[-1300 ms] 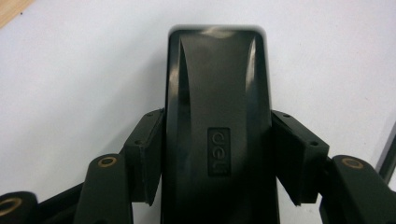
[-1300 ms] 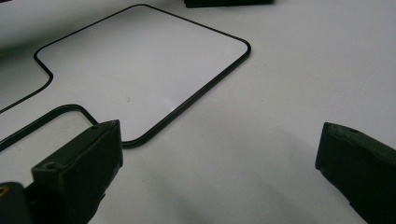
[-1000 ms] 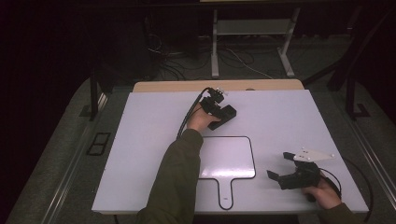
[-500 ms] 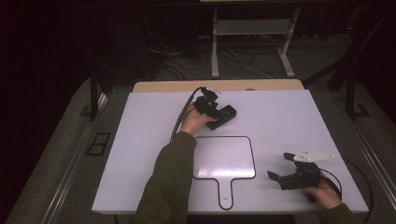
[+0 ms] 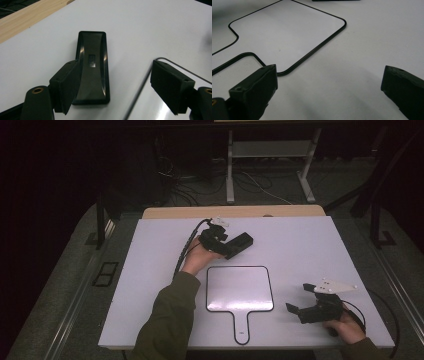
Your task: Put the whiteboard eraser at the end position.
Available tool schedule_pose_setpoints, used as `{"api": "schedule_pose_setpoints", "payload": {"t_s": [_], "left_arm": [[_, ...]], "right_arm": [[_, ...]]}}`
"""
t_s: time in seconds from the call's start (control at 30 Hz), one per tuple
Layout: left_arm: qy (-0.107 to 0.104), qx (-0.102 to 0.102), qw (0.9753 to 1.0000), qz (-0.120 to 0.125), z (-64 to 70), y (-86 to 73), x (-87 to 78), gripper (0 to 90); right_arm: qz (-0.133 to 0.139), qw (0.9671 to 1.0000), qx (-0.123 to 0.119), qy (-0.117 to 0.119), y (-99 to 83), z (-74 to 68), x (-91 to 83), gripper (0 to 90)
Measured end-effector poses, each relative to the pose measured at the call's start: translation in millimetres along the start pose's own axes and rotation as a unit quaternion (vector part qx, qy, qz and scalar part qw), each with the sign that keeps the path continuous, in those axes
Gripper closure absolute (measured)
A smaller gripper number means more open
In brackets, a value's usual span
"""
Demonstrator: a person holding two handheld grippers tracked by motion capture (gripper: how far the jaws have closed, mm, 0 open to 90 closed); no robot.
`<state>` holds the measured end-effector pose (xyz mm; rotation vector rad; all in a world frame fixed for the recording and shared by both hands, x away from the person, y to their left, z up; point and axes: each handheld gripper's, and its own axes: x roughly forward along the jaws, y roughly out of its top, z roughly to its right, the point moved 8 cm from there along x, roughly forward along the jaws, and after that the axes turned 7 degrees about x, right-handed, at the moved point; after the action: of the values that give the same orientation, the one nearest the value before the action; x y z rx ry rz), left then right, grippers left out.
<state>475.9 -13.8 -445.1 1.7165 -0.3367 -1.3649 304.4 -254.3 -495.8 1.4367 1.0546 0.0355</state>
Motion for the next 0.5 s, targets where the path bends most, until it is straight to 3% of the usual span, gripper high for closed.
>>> {"api": "schedule_pose_setpoints", "payload": {"t_s": [0.3, 0.5], "left_arm": [[-0.003, 0.007, 0.9998, 0.016, 16.2, -16.2, -27.5, 21.5], [0.001, -0.004, 0.9995, 0.030, 27.7, -30.5, -38.7, 18.5]], "right_arm": [[-0.001, 0.9999, -0.010, 0.006, -0.3, -2.6, 0.4, 0.0], [-0.003, 0.9999, -0.013, 0.009, -0.3, -4.5, 1.4, 0.0]]}}
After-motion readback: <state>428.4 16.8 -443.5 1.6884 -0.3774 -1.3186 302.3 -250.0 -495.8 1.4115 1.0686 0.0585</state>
